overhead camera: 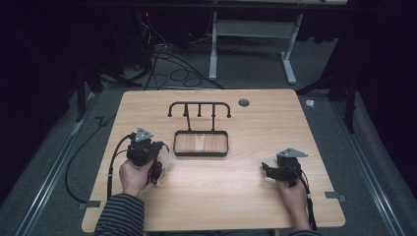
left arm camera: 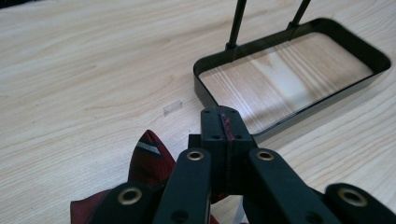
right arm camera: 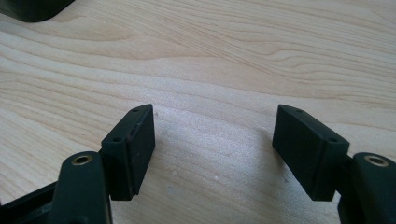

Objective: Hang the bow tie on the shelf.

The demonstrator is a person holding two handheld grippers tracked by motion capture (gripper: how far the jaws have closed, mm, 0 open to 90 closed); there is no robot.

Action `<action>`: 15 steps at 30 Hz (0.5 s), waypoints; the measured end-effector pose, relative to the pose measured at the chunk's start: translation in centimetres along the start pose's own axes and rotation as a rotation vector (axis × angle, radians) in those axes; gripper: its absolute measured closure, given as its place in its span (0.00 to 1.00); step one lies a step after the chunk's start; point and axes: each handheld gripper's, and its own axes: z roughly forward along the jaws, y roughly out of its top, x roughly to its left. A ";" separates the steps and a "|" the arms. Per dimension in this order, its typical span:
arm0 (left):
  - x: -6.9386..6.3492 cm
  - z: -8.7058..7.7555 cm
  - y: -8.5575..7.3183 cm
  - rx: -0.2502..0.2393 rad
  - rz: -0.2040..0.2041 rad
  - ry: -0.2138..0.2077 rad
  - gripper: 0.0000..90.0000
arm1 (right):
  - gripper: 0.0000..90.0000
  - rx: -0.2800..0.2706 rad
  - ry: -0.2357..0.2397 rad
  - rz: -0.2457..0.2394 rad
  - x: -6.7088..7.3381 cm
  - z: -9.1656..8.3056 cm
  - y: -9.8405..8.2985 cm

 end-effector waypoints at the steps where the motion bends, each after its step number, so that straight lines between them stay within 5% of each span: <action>1: 0.0 -0.2 0.0 -0.005 -0.002 0.000 1.00 | 0.34 0.000 0.000 0.000 0.0 0.0 0.0; 15: 0.8 -4.4 0.4 -0.117 -0.070 -0.005 1.00 | 0.34 0.000 0.000 0.000 0.0 0.0 0.0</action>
